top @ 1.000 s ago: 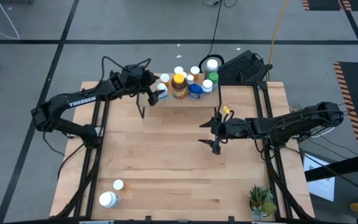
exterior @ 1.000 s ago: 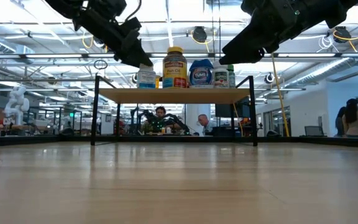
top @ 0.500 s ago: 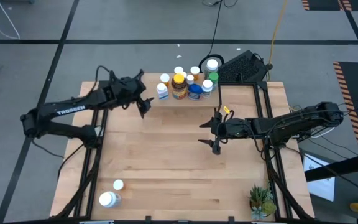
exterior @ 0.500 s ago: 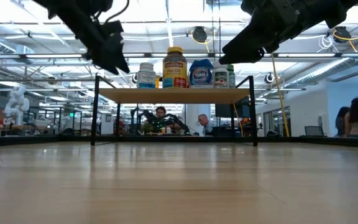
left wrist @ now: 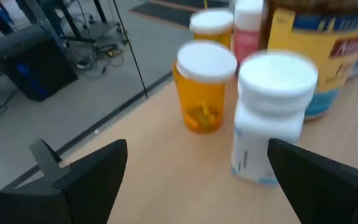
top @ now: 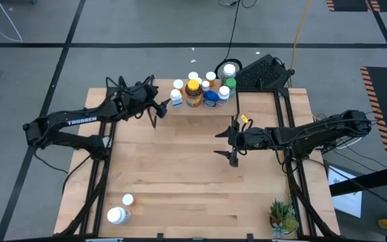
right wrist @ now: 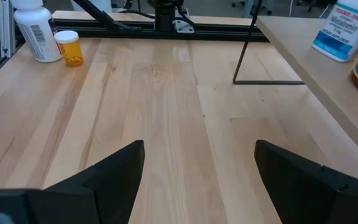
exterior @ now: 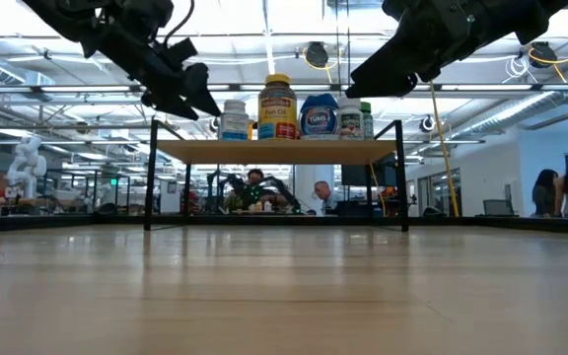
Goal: Pick and place medicine bottles onto shelf by color
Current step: Put the white and blue pill bottle on the shelf, then put the orange pill bottle on the shelf
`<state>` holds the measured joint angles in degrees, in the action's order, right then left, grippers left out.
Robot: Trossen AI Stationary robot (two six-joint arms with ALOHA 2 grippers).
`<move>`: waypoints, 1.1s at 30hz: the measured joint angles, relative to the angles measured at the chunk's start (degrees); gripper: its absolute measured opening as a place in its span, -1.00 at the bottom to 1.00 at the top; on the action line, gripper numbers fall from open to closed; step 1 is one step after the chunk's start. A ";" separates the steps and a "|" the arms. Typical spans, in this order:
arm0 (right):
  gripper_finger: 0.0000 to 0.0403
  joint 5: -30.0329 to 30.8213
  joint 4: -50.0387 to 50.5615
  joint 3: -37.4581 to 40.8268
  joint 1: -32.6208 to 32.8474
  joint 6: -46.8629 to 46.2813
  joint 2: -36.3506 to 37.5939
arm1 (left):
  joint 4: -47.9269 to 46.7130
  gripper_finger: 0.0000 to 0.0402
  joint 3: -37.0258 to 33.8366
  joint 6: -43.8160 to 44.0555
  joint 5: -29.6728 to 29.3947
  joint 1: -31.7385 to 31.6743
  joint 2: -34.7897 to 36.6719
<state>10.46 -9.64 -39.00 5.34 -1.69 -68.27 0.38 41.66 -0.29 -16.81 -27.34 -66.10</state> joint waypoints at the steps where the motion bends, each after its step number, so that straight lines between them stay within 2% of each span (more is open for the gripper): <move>1: 0.50 0.00 -0.01 0.00 0.00 0.00 0.00 | 0.11 0.95 -0.08 0.00 0.04 -0.01 -0.46; 11: 0.50 -0.01 0.04 0.00 0.00 -0.26 0.00 | 5.70 0.95 -0.12 -0.64 0.15 -1.16 -6.81; 17: 0.50 0.00 0.88 0.00 0.00 -0.24 0.00 | 4.64 0.95 -0.12 -0.91 0.13 -2.99 -6.29; 22: 0.50 -0.02 1.35 0.00 0.00 -0.63 0.00 | 1.15 0.95 -0.10 -0.99 0.10 -3.37 -2.62; 26: 0.50 -0.02 1.34 0.00 0.00 -1.63 0.00 | -3.11 0.95 -0.10 -0.97 0.10 -1.73 3.02; 30: 0.50 -0.23 -1.07 0.00 0.00 -2.14 -1.09 | -8.71 0.95 -0.10 -0.35 0.05 2.15 9.66; 33: 0.50 -4.44 -8.95 1.01 -0.01 -1.86 -3.60 | -14.35 0.95 -0.09 1.65 0.19 7.07 13.26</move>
<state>6.02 -18.59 -38.00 5.33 -3.56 -71.87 -13.97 41.57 1.36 -16.62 -20.27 -52.84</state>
